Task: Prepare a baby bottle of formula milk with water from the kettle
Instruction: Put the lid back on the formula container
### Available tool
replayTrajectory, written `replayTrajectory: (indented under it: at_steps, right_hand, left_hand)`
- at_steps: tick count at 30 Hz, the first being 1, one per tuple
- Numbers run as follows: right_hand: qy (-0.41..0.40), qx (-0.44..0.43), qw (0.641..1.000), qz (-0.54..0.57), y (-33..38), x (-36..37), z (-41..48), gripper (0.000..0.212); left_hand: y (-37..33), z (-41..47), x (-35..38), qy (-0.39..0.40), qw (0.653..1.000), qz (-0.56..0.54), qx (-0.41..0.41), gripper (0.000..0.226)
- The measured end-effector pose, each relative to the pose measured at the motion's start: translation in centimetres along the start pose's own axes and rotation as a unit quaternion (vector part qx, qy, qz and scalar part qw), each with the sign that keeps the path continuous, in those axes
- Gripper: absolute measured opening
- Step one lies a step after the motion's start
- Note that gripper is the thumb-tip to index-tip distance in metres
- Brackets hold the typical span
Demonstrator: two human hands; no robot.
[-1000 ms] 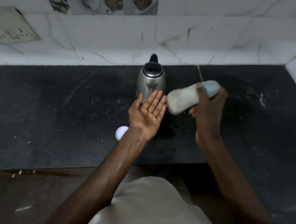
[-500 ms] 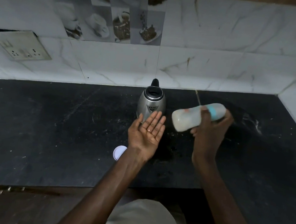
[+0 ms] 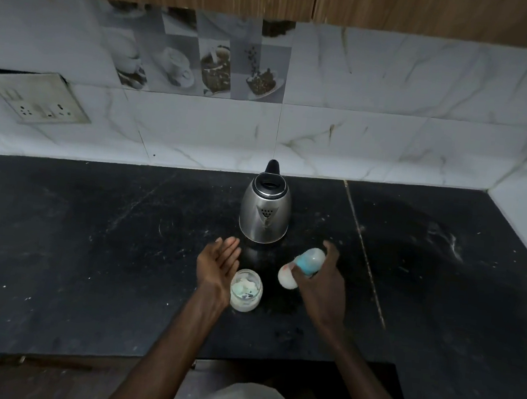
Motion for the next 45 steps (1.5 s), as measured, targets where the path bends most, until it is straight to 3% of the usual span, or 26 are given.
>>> replayTrajectory:
  at_steps: [3, 11, 29, 33, 40, 43, 45]
  right_hand:
    - [0.025, -0.013, 0.997, -0.072, -2.0, 2.2, -0.5, 0.090]
    - [0.076, -0.038, 0.986, -0.140, -3.9, 5.5, -0.7, 0.089]
    - [0.075, -0.034, 0.981, -0.176, -4.5, 7.4, -1.9, 0.091]
    - [0.073, -0.023, 0.983, -0.168, -4.8, 7.5, -2.0, 0.088]
    - [0.075, -0.011, 0.984, -0.164, -6.4, 7.9, -2.1, 0.084]
    - [0.087, 0.005, 0.984, -0.154, -7.1, 8.1, -2.3, 0.094]
    - [0.102, 0.006, 0.984, -0.149, -7.4, 8.2, -2.6, 0.101]
  left_hand:
    - [0.3, 0.6, -1.3, -0.040, 0.998, 0.046, 0.022, 0.035]
    - [0.9, 1.8, -2.7, -0.080, 0.994, 0.060, 0.035, 0.042]
    - [2.3, 3.3, -1.4, -0.064, 0.996, 0.056, 0.022, 0.040]
    - [2.5, 4.6, -2.3, -0.077, 0.993, 0.075, 0.039, 0.028]
    - [2.1, 5.8, -4.4, -0.124, 0.989, 0.077, 0.040, 0.040]
    - [2.2, 6.5, -5.0, -0.118, 0.985, 0.119, 0.040, 0.036]
    - [2.2, 7.4, -6.2, -0.119, 0.969, 0.210, 0.051, 0.033]
Point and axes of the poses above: each hand's wrist, its own z-axis towards the middle knuckle, its own x-axis out of the palm, y = z × x, the point moved 9 cm from there along z, towards the middle knuckle, and after that the axes turned 7 degrees about -y, right-handed, at the moved point
